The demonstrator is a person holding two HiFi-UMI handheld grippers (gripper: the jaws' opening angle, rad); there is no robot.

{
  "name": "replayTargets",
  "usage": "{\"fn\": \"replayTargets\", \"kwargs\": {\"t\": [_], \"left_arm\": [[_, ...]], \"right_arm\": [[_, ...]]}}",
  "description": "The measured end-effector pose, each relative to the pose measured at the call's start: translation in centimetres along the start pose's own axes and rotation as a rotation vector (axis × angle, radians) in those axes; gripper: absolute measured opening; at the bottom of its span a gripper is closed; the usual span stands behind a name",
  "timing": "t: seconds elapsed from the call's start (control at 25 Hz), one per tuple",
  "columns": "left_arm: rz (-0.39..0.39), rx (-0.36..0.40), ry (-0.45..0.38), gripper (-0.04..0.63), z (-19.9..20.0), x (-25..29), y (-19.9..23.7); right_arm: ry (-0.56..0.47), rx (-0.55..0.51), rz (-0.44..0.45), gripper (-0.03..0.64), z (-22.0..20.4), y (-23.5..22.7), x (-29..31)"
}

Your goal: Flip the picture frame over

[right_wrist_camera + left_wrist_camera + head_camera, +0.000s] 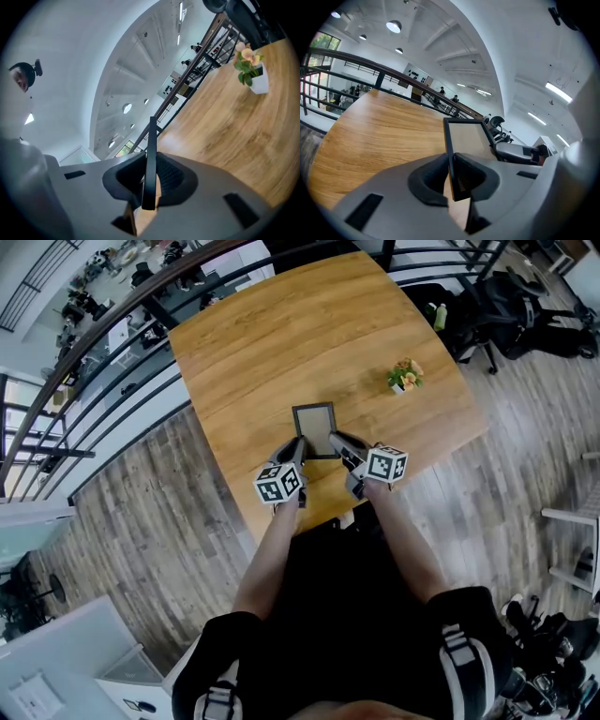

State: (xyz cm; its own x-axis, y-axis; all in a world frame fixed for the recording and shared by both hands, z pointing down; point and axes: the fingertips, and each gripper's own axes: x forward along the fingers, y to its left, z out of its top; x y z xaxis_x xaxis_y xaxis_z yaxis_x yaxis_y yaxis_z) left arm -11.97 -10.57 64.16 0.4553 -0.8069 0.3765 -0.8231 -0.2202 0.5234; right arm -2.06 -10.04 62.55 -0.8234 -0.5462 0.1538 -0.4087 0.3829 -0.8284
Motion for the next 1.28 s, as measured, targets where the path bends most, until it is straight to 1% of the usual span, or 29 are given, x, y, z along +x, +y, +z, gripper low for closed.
{"fn": "replayTargets", "kwargs": {"t": [0.08, 0.16, 0.48, 0.56, 0.64, 0.76, 0.88, 1.12, 1.28], "left_arm": [[-0.016, -0.002, 0.014, 0.061, -0.6, 0.0, -0.1], [-0.013, 0.003, 0.024, 0.061, -1.2, 0.0, -0.1], [-0.036, 0.039, 0.061, 0.061, -2.4, 0.0, -0.7], [-0.042, 0.055, 0.066, 0.063, -2.5, -0.1, -1.0], [-0.043, 0.058, 0.061, 0.069, -2.4, -0.3, -1.0], [-0.033, 0.044, 0.049, 0.072, -2.0, -0.6, -0.7], [-0.038, 0.025, 0.028, 0.072, -1.5, -0.8, -0.8], [-0.099, -0.034, -0.016, 0.075, -0.1, -0.7, -2.4], [-0.151, -0.093, -0.033, 0.112, 0.6, -0.5, -3.6]], "right_arm": [[-0.004, 0.004, 0.002, 0.075, 0.0, 0.0, -0.1], [0.011, -0.014, -0.003, 0.075, -0.2, 0.0, -0.3], [0.036, -0.057, -0.026, 0.074, -0.7, -0.2, -1.0], [0.044, -0.088, -0.027, 0.074, -0.7, 0.0, -1.1], [0.054, -0.143, -0.035, 0.074, -0.6, 0.5, -1.2], [0.071, -0.235, -0.056, 0.074, -0.6, 0.8, -1.1], [0.091, -0.302, -0.075, 0.074, -0.7, 0.8, -1.1], [0.134, -0.422, -0.125, 0.074, -0.9, 0.3, -1.4], [0.156, -0.514, -0.155, 0.074, -0.9, 0.5, -1.6]]}}
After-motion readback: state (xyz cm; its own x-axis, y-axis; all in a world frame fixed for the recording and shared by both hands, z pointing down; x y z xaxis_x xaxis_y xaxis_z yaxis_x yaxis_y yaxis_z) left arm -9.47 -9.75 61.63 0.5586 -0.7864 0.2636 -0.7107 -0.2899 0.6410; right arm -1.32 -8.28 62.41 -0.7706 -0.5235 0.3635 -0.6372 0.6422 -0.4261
